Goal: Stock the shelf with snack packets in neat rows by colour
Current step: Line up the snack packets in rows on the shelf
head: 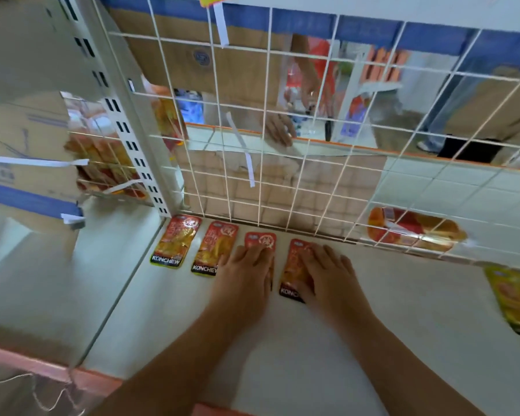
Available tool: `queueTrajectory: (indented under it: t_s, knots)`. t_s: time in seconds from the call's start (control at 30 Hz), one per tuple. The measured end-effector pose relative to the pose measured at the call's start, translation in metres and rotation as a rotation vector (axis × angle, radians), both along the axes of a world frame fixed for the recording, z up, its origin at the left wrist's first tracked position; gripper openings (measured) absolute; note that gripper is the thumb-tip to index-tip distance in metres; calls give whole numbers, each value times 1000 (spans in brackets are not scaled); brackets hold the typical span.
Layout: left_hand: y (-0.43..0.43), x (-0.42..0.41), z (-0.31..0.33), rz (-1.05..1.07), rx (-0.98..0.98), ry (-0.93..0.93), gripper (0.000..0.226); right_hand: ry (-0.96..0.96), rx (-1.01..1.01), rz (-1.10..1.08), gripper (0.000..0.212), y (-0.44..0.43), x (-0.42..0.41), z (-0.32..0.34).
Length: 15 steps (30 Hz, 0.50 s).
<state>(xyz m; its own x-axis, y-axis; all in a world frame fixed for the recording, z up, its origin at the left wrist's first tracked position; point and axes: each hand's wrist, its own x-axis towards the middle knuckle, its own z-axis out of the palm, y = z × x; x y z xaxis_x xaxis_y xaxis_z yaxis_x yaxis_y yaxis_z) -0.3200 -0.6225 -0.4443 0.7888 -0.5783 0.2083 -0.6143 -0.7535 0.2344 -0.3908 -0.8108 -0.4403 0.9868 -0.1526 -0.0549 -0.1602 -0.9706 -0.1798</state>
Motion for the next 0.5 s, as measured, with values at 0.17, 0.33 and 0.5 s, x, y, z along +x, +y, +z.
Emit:
queueTrajectory:
  t_s: [0.17,0.33,0.5]
  knots:
    - [-3,5,-1,34,19,22,57,-72,-26,40,60,-1,9,-7]
    - [-3,6,-2,35,-23,-13,53,-80,-54,41,58,-5,10,-13]
    - [-2,9,-8,16,-39,-19,49,-88,-46,26,57,-4,12,-12]
